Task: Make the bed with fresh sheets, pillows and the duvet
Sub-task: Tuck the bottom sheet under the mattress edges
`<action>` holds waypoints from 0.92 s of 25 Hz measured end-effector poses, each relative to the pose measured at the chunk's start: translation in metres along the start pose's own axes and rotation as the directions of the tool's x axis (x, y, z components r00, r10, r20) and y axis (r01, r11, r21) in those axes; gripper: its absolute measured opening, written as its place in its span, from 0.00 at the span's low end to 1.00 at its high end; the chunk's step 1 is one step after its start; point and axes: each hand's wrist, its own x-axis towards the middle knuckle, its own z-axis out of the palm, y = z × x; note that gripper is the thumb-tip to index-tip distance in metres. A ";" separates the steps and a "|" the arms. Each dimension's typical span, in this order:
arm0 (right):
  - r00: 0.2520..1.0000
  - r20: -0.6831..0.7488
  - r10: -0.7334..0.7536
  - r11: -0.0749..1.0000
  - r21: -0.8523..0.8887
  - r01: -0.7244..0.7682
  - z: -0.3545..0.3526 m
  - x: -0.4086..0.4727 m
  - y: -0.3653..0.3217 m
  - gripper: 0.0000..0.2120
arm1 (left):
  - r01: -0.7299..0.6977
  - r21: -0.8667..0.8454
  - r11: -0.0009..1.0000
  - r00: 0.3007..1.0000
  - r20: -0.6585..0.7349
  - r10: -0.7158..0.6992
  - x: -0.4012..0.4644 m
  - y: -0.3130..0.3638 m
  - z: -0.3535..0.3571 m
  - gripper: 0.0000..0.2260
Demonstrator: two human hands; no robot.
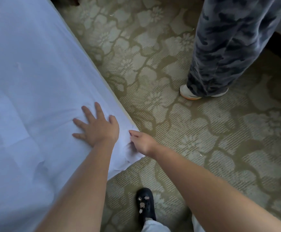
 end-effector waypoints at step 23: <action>0.982 0.032 -0.185 0.637 -0.757 0.145 0.180 -0.055 -0.172 0.22 | -0.435 0.372 0.820 0.873 -0.049 0.486 0.020 -0.269 -0.116 0.17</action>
